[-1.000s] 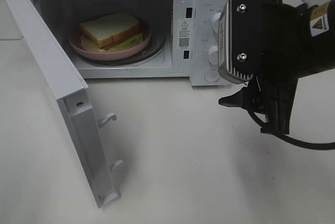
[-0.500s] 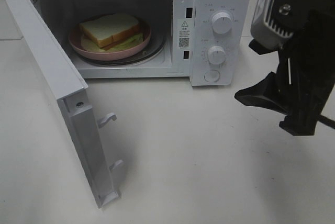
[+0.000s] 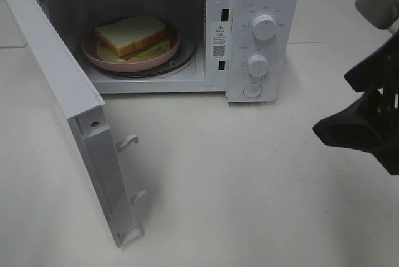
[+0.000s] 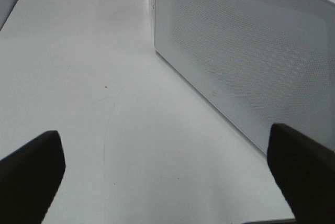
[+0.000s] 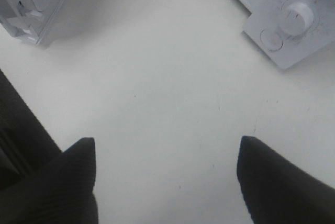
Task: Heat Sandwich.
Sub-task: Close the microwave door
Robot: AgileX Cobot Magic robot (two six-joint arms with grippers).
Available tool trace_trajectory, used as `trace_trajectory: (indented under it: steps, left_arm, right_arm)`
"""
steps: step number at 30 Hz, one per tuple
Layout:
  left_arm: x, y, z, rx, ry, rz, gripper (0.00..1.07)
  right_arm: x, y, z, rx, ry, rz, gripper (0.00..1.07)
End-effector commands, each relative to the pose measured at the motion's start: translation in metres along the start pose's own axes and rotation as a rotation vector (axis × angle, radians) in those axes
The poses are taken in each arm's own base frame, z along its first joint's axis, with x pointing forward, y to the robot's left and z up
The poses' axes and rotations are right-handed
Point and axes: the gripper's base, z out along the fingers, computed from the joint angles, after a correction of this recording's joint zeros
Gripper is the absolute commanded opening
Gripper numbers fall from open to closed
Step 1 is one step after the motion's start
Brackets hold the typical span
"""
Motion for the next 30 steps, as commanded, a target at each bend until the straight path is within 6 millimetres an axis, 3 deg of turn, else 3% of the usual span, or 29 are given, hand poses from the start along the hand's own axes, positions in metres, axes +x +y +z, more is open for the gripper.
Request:
trace_trajectory:
  steps: [1, 17, 23, 30]
  left_arm:
    - [0.002, 0.0, -0.003, -0.002, -0.02, 0.003, 1.03]
    - [0.002, 0.0, -0.003, -0.002, -0.02, 0.003, 1.03]
    - [0.002, 0.0, -0.003, -0.002, -0.02, 0.003, 1.03]
    - [0.002, 0.0, -0.003, -0.002, -0.02, 0.003, 1.03]
  right_arm:
    - [0.008, 0.003, -0.007, -0.016, 0.047, 0.068, 0.76]
    - [0.044, 0.01, -0.044, 0.005, 0.192, 0.193, 0.76]
    - [0.063, 0.014, -0.069, 0.045, 0.146, 0.277, 0.76]
    - [0.088, 0.011, -0.079, 0.147, 0.148, 0.377, 0.76]
